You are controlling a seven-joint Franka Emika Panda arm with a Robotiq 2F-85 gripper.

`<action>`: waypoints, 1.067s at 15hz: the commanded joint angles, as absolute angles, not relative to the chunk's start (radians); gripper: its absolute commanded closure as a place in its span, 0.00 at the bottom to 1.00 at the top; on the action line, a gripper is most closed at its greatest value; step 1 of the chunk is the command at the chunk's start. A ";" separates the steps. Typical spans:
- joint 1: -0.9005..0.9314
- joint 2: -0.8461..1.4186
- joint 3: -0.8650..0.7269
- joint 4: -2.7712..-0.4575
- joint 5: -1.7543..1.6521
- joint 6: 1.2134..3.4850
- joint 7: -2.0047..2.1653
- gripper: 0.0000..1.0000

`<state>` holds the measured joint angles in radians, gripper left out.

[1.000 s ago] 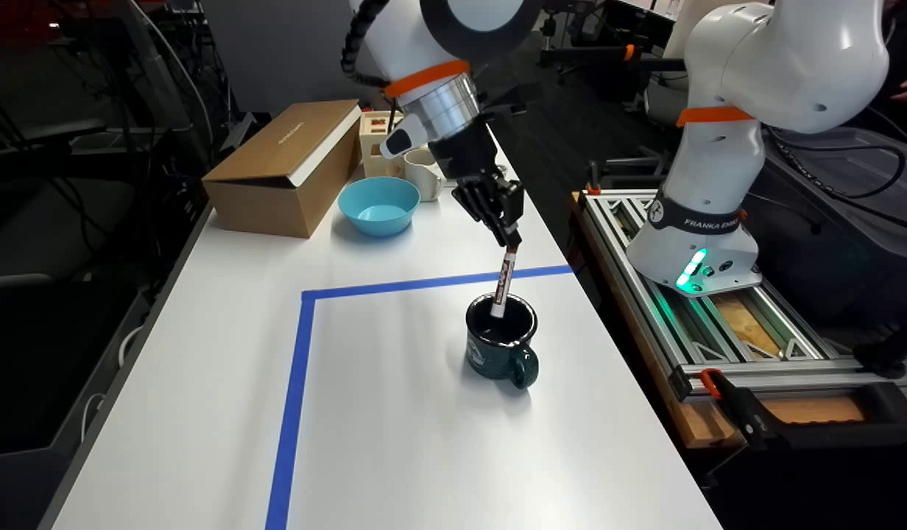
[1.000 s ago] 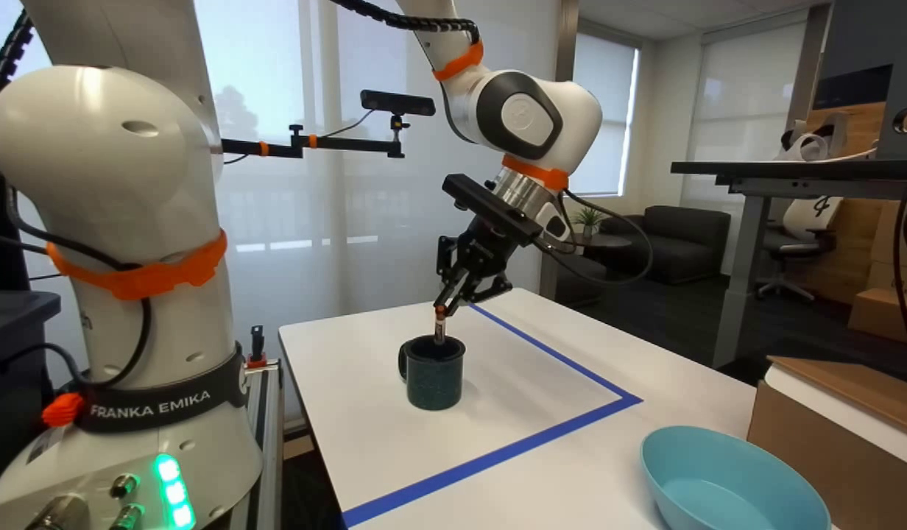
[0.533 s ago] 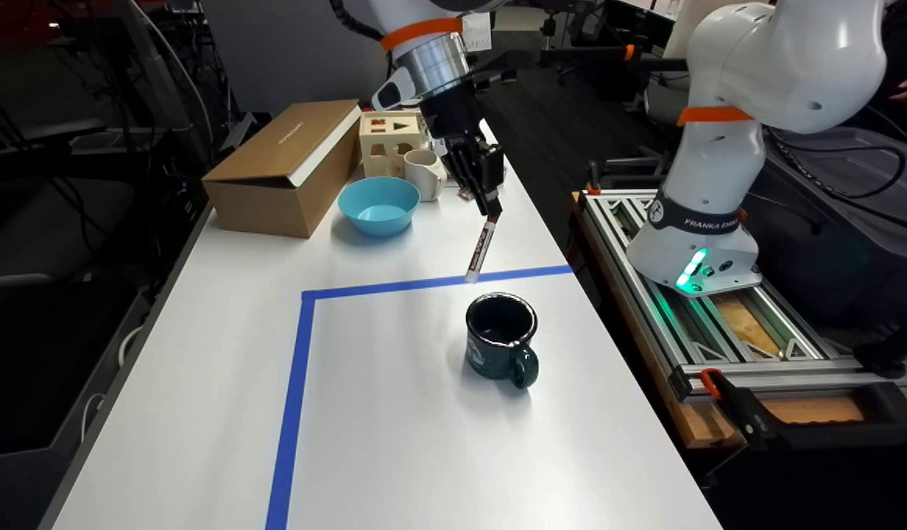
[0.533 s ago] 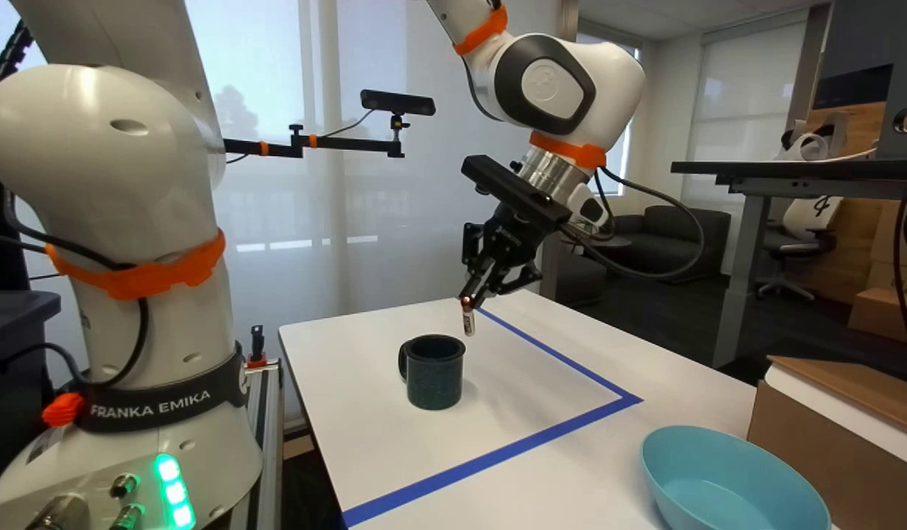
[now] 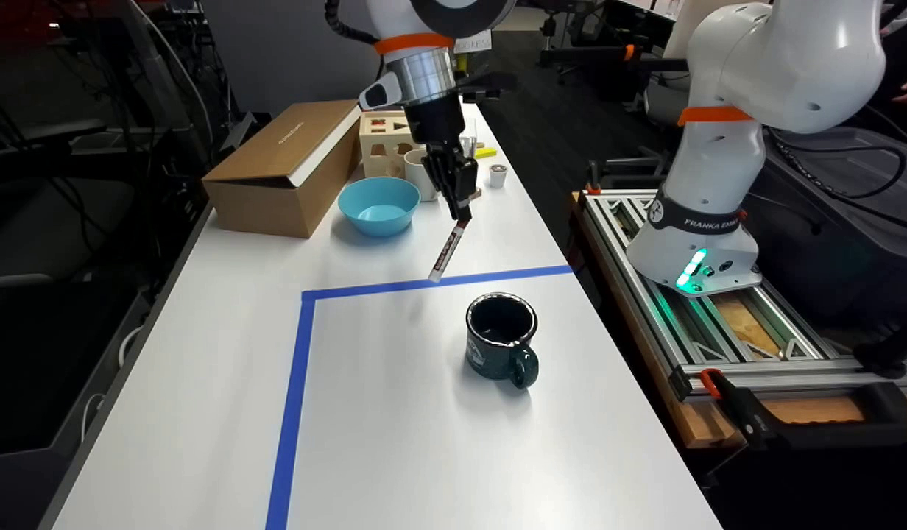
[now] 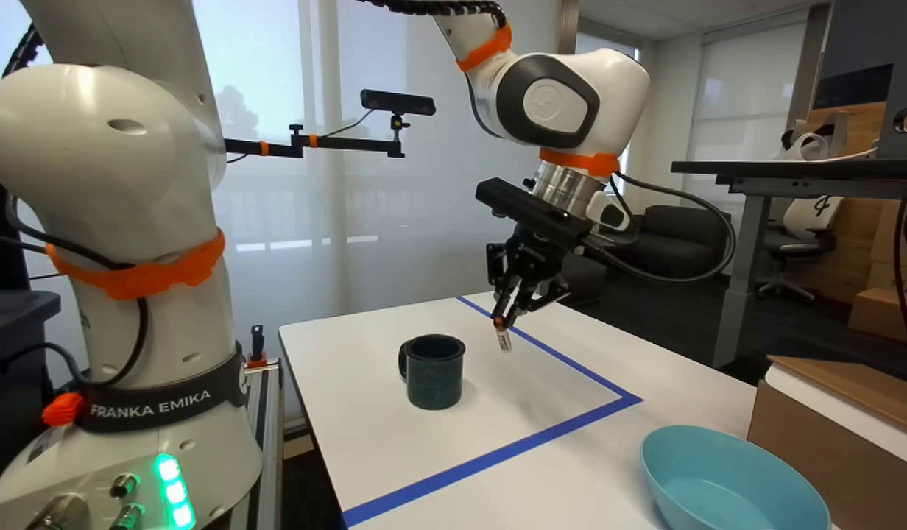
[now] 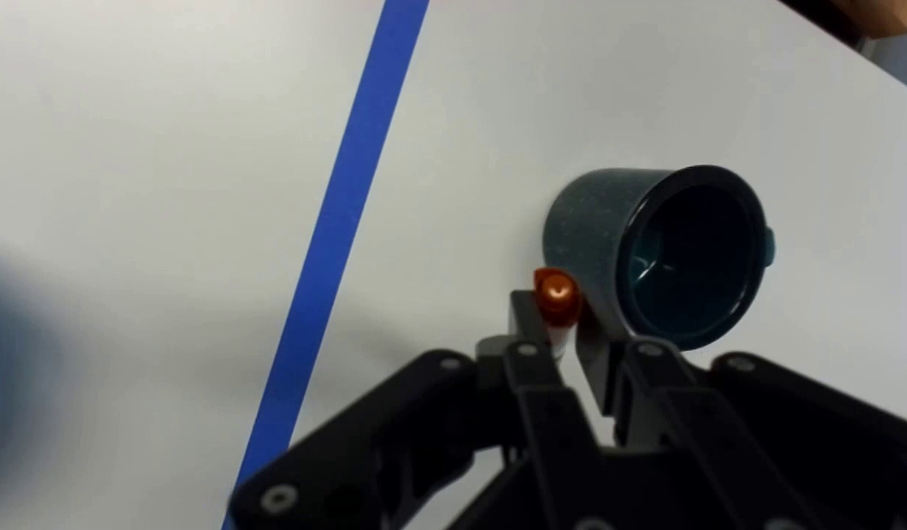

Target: Remove the marker from the mug

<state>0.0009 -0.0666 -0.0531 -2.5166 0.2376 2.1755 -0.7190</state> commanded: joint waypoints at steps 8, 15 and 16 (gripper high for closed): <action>0.007 0.130 0.007 -2.530 0.037 2.400 -0.586 0.96; 0.000 0.189 0.029 -2.520 -0.023 2.394 -0.548 0.96; 0.000 0.193 0.030 -2.520 -0.029 2.393 -0.542 0.96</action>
<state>0.0051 0.1803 0.0176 -2.5243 0.0098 2.3906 -0.5792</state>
